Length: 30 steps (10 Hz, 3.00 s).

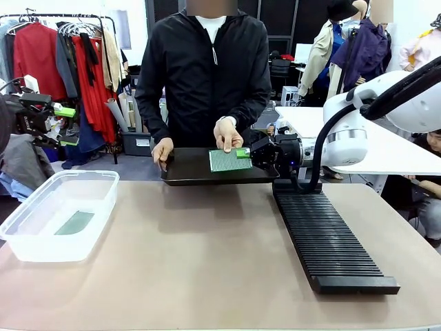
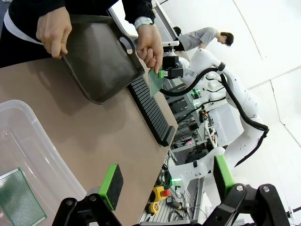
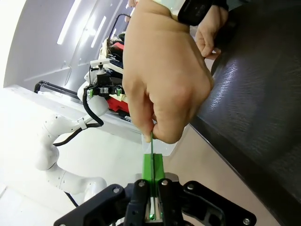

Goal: Sort PCBs into racks and boxes based on the side picked up.
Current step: Pick up the Blank PCB handed by the Human, then if the short side of the Blank PCB is picked up, insert it into the PCB Rack ; if the long side is picked up, place it in the Organizing box.

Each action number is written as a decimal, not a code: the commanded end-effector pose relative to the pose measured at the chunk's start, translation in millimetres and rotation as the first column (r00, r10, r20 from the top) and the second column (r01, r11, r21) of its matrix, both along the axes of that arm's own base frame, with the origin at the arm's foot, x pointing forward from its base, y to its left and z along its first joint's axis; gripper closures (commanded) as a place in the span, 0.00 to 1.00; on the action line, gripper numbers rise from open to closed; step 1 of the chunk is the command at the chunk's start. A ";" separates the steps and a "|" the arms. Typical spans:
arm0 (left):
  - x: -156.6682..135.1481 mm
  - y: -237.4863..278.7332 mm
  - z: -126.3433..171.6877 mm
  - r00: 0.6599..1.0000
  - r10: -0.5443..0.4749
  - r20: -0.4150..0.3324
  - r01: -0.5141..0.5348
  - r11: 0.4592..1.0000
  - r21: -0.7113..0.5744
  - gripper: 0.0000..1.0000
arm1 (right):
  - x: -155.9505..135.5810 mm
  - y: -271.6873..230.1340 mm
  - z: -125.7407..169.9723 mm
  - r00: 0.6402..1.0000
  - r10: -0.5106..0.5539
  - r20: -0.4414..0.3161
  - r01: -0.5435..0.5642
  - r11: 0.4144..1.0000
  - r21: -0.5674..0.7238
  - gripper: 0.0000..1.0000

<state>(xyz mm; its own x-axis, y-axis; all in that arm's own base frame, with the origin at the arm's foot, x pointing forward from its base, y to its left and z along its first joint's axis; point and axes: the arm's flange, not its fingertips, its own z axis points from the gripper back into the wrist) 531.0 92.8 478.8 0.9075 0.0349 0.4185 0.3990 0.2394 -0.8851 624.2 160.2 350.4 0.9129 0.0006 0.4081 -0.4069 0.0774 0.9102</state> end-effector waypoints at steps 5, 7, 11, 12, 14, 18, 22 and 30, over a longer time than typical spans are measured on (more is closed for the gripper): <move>-0.7 0.5 1.6 1.000 0.003 0.012 -0.002 1.000 -0.006 0.00 | 0.3 0.3 -0.2 1.000 -0.003 -0.003 0.003 1.000 -0.003 1.00; -0.7 0.5 1.6 1.000 0.003 0.012 -0.002 1.000 -0.006 0.00 | 0.3 0.3 -0.2 1.000 -0.003 -0.003 0.003 1.000 -0.003 1.00; -0.7 0.5 1.6 1.000 0.003 0.012 -0.002 1.000 -0.006 0.00 | 0.3 0.3 -0.2 1.000 -0.003 -0.003 0.003 1.000 -0.003 1.00; -0.7 0.5 1.6 1.000 0.003 0.012 -0.002 1.000 -0.006 0.00 | 0.3 0.3 -0.2 1.000 -0.003 -0.003 0.003 1.000 -0.003 1.00; -0.7 0.5 1.6 1.000 0.003 0.012 -0.002 1.000 -0.006 0.00 | 0.3 0.3 -0.2 1.000 -0.003 -0.003 0.003 1.000 -0.003 1.00; -0.7 0.5 1.6 1.000 0.003 0.012 -0.002 1.000 -0.006 0.00 | 0.3 0.3 -0.2 1.000 -0.003 -0.003 0.003 1.000 -0.003 1.00; -0.7 0.5 1.6 1.000 0.003 0.012 -0.002 1.000 -0.006 0.00 | 0.3 0.3 -0.2 1.000 -0.003 -0.003 0.003 1.000 -0.003 1.00; -0.7 0.5 1.6 1.000 0.003 0.012 -0.002 1.000 -0.006 0.00 | 0.3 0.3 -0.2 1.000 -0.003 -0.003 0.003 1.000 -0.003 1.00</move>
<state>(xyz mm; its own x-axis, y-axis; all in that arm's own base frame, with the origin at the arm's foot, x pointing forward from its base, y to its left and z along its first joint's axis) 531.0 92.8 478.8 0.9075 0.0349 0.4186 0.3990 0.2394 -0.8851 624.5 158.9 349.7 0.9182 -0.0025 0.3961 -0.3946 0.0817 0.9152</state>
